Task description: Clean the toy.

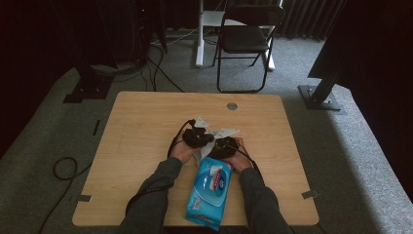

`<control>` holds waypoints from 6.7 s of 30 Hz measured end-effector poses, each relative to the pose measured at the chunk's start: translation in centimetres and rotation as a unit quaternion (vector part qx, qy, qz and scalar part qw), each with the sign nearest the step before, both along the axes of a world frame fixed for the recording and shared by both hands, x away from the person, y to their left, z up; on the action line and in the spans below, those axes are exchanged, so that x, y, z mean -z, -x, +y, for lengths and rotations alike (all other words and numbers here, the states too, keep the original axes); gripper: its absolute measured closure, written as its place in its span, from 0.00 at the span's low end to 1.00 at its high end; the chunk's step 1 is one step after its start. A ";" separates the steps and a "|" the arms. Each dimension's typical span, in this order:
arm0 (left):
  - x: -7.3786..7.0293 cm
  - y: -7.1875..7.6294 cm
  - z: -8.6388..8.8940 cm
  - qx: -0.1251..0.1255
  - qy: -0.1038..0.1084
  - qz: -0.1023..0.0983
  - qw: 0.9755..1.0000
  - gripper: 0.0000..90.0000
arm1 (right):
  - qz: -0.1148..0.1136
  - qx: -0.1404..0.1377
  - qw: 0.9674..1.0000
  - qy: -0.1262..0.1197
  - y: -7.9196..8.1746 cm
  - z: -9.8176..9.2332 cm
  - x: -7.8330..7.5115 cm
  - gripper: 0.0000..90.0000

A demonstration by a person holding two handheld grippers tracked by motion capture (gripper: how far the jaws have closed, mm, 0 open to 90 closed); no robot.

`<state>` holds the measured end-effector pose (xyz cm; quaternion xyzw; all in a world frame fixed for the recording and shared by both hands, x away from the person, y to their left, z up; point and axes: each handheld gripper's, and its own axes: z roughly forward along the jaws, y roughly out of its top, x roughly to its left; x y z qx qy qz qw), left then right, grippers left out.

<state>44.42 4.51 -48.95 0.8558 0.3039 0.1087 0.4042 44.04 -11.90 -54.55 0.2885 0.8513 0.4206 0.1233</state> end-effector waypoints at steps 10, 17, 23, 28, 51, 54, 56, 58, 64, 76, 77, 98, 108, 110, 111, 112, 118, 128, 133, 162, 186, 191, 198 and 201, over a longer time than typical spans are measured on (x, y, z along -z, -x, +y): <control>0.1 -0.2 -0.3 0.004 0.007 0.001 1.000 0.95 | -0.001 -0.005 1.000 0.001 0.1 0.0 0.0 0.36; 0.2 0.2 -0.5 0.006 -0.007 -0.021 1.000 0.95 | -0.002 -0.004 1.000 0.002 0.1 0.0 0.0 0.36; 0.2 -0.4 1.1 -0.046 -0.014 -0.028 0.998 0.97 | -0.004 -0.003 1.000 0.005 0.1 0.1 0.0 0.37; 0.1 -0.4 1.6 -0.061 -0.017 -0.029 0.998 0.97 | -0.005 -0.004 1.000 0.006 0.1 0.1 0.0 0.37; 0.2 1.5 2.8 -0.025 -0.014 -0.036 0.999 0.98 | -0.003 -0.004 1.000 0.006 0.1 0.1 0.0 0.37; 0.2 2.0 2.4 -0.015 -0.021 -0.040 0.999 0.97 | -0.002 -0.005 1.000 0.006 0.0 0.1 0.0 0.37; 0.2 2.6 1.9 0.004 -0.023 -0.046 0.999 0.97 | -0.001 -0.004 1.000 0.005 0.0 0.1 0.0 0.37; 0.2 3.0 1.5 0.020 -0.031 -0.057 0.998 0.97 | -0.001 -0.004 1.000 0.005 0.0 0.1 0.0 0.37; 0.1 2.3 2.7 -0.005 -0.032 -0.051 0.998 0.98 | -0.002 -0.006 1.000 0.006 0.0 0.0 0.0 0.37; 1.9 1.0 4.1 -0.054 -0.019 -0.008 0.998 0.97 | 0.021 0.005 1.000 0.011 -0.2 -1.4 -0.1 0.28; 2.1 1.0 3.9 -0.052 -0.019 -0.007 0.998 0.97 | 0.023 0.007 1.000 0.012 -0.2 -1.7 -0.1 0.28; 1.7 0.5 3.2 -0.052 -0.019 -0.006 0.998 0.97 | 0.021 0.055 0.994 -0.090 -0.5 -4.9 -3.4 0.58; 0.3 -0.2 3.4 -0.065 0.020 -0.006 0.998 0.97 | 0.040 0.084 0.992 -0.089 -1.1 -4.1 -3.5 0.67; 0.1 -0.3 3.4 -0.066 0.026 -0.007 0.997 0.97 | 0.044 0.087 0.991 -0.090 -1.2 -4.1 -3.5 0.67; -0.1 -0.4 3.4 -0.069 0.030 -0.008 0.997 0.97 | 0.046 0.087 0.991 -0.091 -1.2 -4.2 -3.5 0.68; -0.2 -0.5 3.4 -0.071 0.038 -0.007 0.997 0.97 | 0.046 0.087 0.991 -0.091 -1.2 -4.1 -3.5 0.68; -1.8 -0.7 3.1 -0.073 0.092 -0.014 0.993 0.97 | 0.045 0.088 0.991 -0.092 -1.2 -4.1 -3.5 0.68; 1.3 -0.9 2.1 -0.095 0.054 0.015 0.994 0.97 | 0.045 0.089 0.990 -0.096 -1.1 -4.2 -3.4 0.68; 1.7 -0.7 1.8 -0.102 0.023 0.005 0.995 0.97 | 0.043 0.092 0.990 -0.099 -1.0 -4.2 -3.3 0.69; 1.6 0.2 3.0 -0.079 0.072 0.034 0.994 0.98 | 0.041 0.098 0.989 -0.099 -0.8 -4.1 -3.3 0.70; 3.4 0.1 2.9 -0.077 0.046 0.051 0.995 0.98 | 0.042 0.102 0.988 -0.104 -0.7 -4.1 -3.2 0.70; 2.2 0.3 3.3 -0.063 0.058 0.039 0.996 0.98 | 0.042 0.104 0.988 -0.107 -0.7 -4.1 -3.2 0.70; 1.8 1.0 3.5 -0.041 0.060 0.038 0.997 0.98 | 0.044 0.104 0.988 -0.110 -0.7 -4.2 -3.1 0.70; 2.0 1.2 3.6 -0.034 0.059 0.040 0.997 0.98 | 0.045 0.104 0.987 -0.111 -0.7 -4.2 -3.1 0.70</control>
